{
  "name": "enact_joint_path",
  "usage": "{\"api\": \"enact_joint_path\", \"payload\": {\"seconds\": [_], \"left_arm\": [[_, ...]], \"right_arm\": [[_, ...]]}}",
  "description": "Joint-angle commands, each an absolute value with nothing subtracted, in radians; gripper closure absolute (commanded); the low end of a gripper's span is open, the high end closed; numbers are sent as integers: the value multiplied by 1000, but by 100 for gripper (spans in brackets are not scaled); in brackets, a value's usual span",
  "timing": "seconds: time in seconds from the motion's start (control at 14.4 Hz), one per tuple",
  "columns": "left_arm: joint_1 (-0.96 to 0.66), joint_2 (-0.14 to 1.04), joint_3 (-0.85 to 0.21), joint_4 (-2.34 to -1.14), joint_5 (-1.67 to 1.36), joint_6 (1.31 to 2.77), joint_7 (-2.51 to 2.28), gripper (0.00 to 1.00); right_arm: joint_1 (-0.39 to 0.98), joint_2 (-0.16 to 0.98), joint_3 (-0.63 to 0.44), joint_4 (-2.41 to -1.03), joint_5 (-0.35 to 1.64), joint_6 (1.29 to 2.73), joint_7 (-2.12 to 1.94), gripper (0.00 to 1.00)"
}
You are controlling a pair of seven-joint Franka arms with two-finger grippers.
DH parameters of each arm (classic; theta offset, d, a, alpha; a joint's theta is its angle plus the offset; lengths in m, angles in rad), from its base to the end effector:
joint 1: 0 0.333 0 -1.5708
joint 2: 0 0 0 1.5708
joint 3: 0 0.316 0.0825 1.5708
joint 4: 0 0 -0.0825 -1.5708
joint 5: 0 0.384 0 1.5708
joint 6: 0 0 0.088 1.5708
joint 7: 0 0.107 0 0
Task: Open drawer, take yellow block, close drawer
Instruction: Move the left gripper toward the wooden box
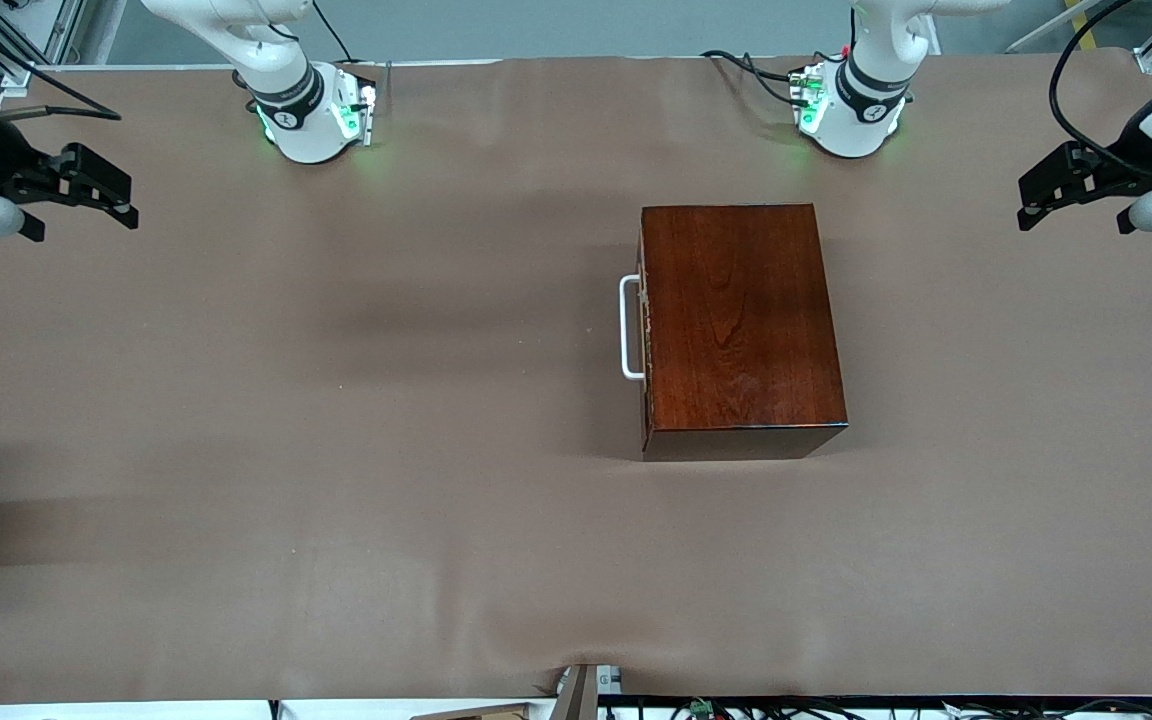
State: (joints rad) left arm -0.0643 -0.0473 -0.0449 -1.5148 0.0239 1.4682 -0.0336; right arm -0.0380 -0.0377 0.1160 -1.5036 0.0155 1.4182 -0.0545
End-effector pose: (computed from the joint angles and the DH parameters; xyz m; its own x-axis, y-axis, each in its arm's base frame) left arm 0.5261 -0.0556 0.6673 0.9973 -0.0730 0.0016 -0.0730 -0.9970 -0.0259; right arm 0.5248 0.0443 0.6629 0.9898 0.1341 -0.0473 0.1336 -0.9909 -0.0137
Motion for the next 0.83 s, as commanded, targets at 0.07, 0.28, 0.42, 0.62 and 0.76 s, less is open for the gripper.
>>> {"api": "enact_joint_path", "payload": {"seconds": [0.07,0.28,0.42,0.62,0.76], "left_arm": [[-46,-44,-52,-1496,-2,1442,2,0],[-51,-41,-54,-1482,0,1442,-12,0],[-49,-34,-55,-1476,-5,1442,-8,0],[-72,-11,-67,-1476,-17,1442,-20,0],[-94,11,-103,-1459,-17,1443,-40,0]], "right_arm": [[-40,-28,118,-1483,25,1407,-41,0],[-40,-28,118,-1483,23,1407,-41,0],[-40,-28,118,-1483,23,1407,-43,0],[-41,-28,118,-1483,23,1407,-43,0],[-41,-28,118,-1483,23,1405,-46,0]]}}
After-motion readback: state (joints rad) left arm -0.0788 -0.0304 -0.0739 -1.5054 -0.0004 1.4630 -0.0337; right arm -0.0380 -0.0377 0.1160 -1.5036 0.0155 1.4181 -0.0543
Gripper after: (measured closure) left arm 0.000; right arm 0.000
